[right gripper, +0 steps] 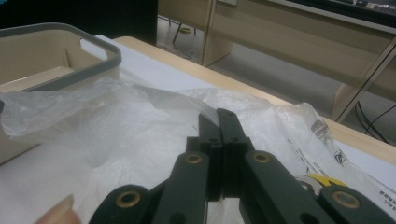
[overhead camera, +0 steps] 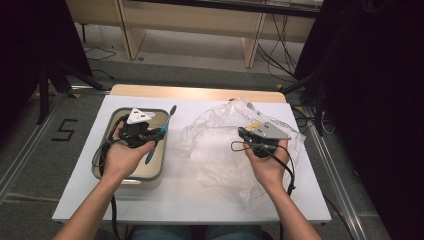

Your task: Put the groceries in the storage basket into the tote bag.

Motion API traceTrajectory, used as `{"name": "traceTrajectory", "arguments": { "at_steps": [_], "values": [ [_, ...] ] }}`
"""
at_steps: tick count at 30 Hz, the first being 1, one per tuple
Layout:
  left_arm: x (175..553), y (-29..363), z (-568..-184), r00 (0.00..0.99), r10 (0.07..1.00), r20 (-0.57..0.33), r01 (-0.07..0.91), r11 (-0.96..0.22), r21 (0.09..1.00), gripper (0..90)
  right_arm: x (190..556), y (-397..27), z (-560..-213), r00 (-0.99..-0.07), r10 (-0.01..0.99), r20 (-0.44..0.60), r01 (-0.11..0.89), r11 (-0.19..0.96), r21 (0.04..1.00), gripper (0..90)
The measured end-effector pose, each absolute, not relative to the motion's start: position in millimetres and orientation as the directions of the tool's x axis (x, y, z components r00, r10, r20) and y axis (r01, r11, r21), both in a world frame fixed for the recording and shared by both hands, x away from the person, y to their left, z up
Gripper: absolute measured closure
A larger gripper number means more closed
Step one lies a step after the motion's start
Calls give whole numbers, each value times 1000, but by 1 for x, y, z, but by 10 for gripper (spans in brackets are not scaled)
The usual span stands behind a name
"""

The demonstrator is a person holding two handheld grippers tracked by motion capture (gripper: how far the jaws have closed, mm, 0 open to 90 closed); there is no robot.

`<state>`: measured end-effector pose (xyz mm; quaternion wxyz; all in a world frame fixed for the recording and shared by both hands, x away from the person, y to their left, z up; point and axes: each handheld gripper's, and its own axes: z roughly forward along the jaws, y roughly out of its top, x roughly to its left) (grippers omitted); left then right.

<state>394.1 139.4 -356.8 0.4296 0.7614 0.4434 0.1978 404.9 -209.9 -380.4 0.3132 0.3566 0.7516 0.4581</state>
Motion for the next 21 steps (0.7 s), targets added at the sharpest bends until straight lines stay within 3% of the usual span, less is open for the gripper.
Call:
{"name": "traceTrajectory", "arguments": {
  "at_steps": [21],
  "values": [
    [385, 122, -352, 577, 813, -76, 480, -263, 837, 791, 405, -211, -380, -550, 823, -140, 248, 321, 914, 900]
  ]
}}
